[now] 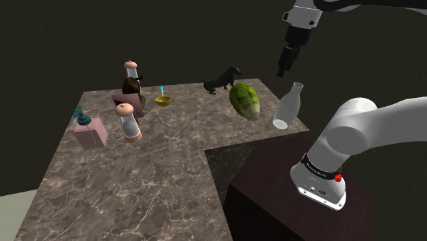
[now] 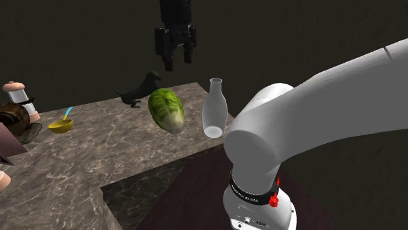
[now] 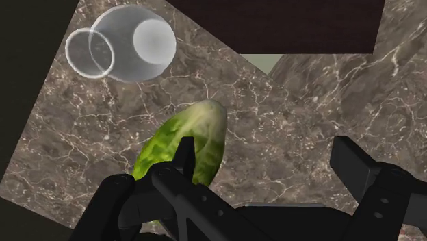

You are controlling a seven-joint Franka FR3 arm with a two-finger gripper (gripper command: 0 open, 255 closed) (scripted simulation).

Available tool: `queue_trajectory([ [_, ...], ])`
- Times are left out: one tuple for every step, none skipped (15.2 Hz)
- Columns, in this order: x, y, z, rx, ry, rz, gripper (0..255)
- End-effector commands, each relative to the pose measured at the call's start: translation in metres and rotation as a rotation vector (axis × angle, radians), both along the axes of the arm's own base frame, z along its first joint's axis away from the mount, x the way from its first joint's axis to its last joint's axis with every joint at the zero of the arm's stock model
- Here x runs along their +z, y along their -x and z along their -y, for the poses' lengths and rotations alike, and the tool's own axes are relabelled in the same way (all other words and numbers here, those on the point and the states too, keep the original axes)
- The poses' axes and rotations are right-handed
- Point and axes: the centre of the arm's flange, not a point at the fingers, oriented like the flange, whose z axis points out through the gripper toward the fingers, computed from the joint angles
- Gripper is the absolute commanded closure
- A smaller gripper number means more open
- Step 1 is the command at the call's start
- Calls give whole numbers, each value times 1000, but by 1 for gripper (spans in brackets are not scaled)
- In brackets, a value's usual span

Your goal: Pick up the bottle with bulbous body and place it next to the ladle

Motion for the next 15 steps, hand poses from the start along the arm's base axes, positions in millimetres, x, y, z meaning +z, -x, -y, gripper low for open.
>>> queue_trajectory([
  [-17,6,21,-8,10,3,0],
  [-22,11,31,-13,14,5,0],
  [-28,16,42,-17,19,6,0],
  [-33,21,52,-22,24,8,0],
  [-39,25,63,-27,28,9,0],
  [-44,30,73,-32,33,11,0],
  [-49,35,84,-36,37,12,0],
  [-54,40,94,-41,42,14,0],
  [-60,45,105,-46,46,15,0],
  [-65,50,115,-50,51,17,0],
  [-70,55,125,-55,55,19,0],
  [-73,58,132,-58,58,19,0],
  [-78,58,132,-58,58,19,0],
  [-83,58,131,-58,58,19,0],
  [-89,58,131,-58,58,19,0],
])
